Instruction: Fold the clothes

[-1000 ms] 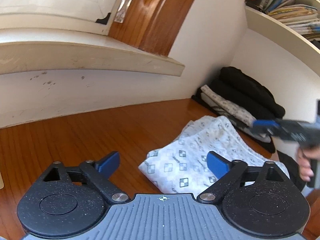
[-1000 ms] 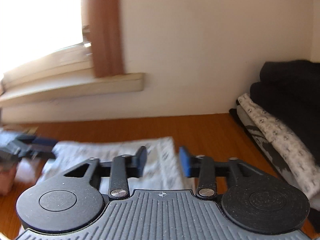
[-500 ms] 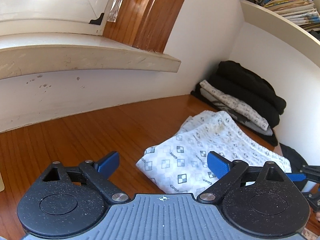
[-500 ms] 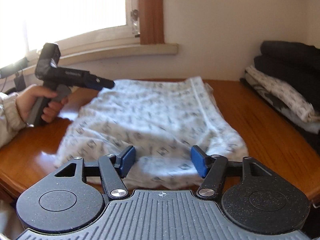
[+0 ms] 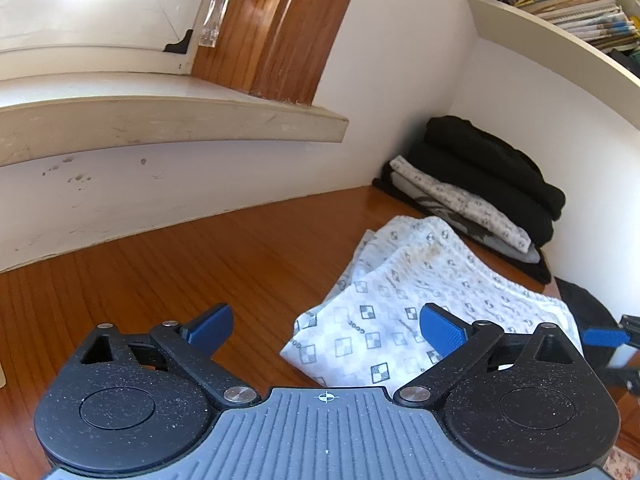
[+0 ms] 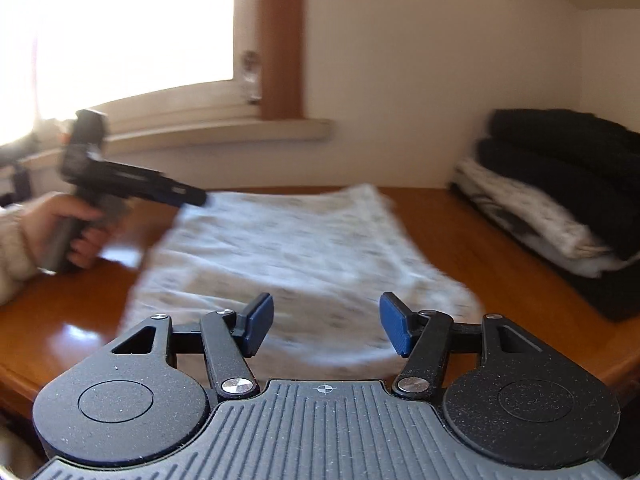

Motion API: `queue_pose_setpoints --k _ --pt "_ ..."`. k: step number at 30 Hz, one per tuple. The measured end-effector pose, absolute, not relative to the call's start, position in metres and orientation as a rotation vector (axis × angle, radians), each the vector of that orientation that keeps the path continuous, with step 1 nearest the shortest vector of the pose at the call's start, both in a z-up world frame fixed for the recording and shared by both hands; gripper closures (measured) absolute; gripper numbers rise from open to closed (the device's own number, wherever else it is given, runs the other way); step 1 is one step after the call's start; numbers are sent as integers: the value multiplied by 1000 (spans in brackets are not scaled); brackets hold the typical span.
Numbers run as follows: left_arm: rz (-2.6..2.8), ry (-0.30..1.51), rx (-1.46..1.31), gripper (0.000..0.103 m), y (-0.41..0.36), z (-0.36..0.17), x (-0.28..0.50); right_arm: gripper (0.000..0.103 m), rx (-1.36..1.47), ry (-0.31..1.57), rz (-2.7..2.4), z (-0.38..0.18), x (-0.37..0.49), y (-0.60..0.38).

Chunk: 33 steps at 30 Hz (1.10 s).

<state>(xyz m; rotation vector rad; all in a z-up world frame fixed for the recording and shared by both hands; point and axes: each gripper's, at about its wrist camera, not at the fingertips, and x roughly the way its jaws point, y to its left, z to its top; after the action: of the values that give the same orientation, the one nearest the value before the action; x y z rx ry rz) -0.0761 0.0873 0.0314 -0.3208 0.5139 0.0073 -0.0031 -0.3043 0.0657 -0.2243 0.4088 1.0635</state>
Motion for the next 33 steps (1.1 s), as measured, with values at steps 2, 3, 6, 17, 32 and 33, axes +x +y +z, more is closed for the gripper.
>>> queue_pose_setpoints --k 2,3,6,17,32,33 --pt "3 516 -316 3 86 31 -76 41 -229 411 1101 64 -12 -294" --pt "2 517 -313 3 86 31 -76 39 -232 412 1119 64 -16 -289" --pt "1 512 -310 3 85 32 -77 38 -284 425 1119 55 -17 -273" --pt "-3 473 -272 3 75 38 -83 37 -476 223 839 45 20 -272" --pt "-50 549 -69 27 -5 44 -33 59 -235 436 958 61 -6 -330" --pt "-44 563 -72 26 -3 41 -32 59 -249 441 962 62 -12 -326"
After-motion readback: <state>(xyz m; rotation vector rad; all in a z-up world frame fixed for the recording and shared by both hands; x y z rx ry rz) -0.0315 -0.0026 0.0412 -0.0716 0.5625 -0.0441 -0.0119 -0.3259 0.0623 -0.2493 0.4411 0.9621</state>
